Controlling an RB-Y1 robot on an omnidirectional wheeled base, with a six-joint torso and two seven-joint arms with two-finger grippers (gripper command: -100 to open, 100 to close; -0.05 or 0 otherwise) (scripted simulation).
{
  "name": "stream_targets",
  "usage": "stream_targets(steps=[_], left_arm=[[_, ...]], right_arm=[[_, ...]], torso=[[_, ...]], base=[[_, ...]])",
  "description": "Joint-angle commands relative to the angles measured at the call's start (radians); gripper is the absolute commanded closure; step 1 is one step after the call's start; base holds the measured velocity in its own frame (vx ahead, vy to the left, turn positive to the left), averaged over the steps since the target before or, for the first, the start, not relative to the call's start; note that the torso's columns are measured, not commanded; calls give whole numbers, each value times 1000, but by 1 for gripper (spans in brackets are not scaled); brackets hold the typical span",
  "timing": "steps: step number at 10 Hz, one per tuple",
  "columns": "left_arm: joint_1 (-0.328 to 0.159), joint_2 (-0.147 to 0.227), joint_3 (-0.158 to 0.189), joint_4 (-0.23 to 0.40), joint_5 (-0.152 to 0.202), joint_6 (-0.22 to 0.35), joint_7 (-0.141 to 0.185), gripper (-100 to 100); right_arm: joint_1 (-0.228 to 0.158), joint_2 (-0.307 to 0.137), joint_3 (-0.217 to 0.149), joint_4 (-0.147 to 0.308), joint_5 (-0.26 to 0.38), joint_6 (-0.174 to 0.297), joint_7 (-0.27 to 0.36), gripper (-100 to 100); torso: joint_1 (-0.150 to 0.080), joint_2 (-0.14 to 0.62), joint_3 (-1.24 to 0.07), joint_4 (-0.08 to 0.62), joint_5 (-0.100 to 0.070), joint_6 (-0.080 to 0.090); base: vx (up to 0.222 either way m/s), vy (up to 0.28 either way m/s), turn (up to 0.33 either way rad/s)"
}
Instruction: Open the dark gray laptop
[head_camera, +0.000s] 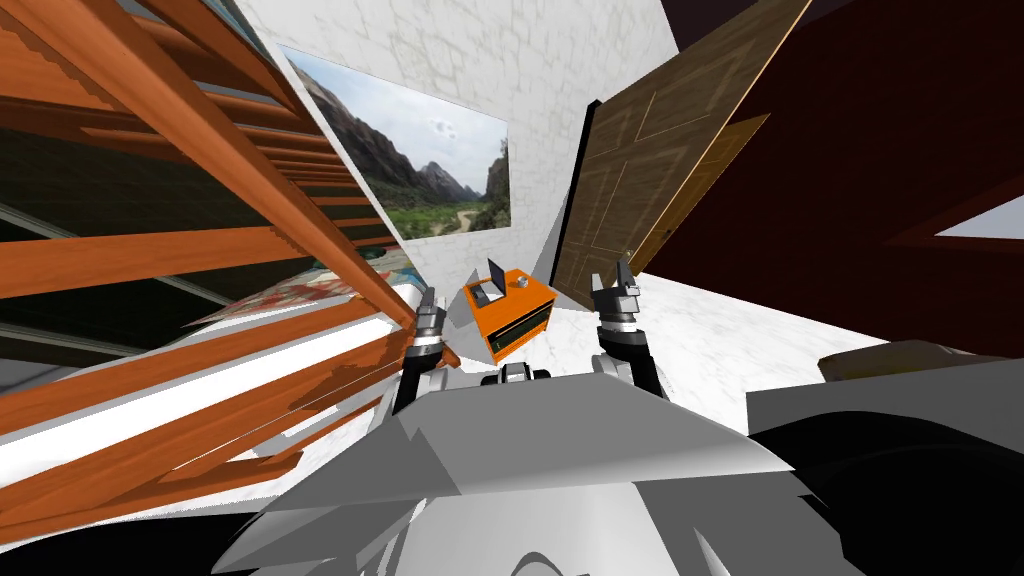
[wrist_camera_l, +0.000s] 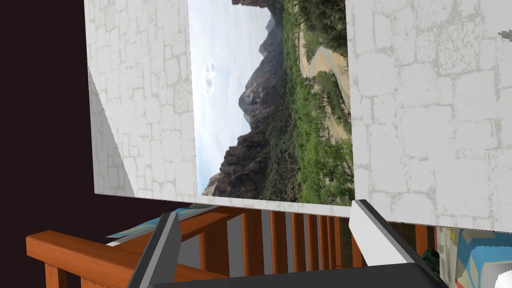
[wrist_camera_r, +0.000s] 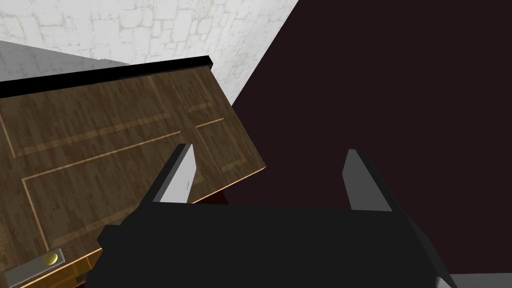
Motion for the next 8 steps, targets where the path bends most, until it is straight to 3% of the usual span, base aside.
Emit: stream_targets(steps=[1, 8], left_arm=[[-29, 42, 28, 41, -16, 15, -24, -100], [-135, 88, 133, 184, -66, 69, -102, -100]], right_arm=[[0, 0, 0, 0, 0, 0, 0, 0], [0, 0, 0, 0, 0, 0, 0, 0]], torso=[[1, 0, 0, 0, 0, 0], [1, 1, 0, 0, 0, 0]], base=[[67, -96, -8], [74, -124, -9]])
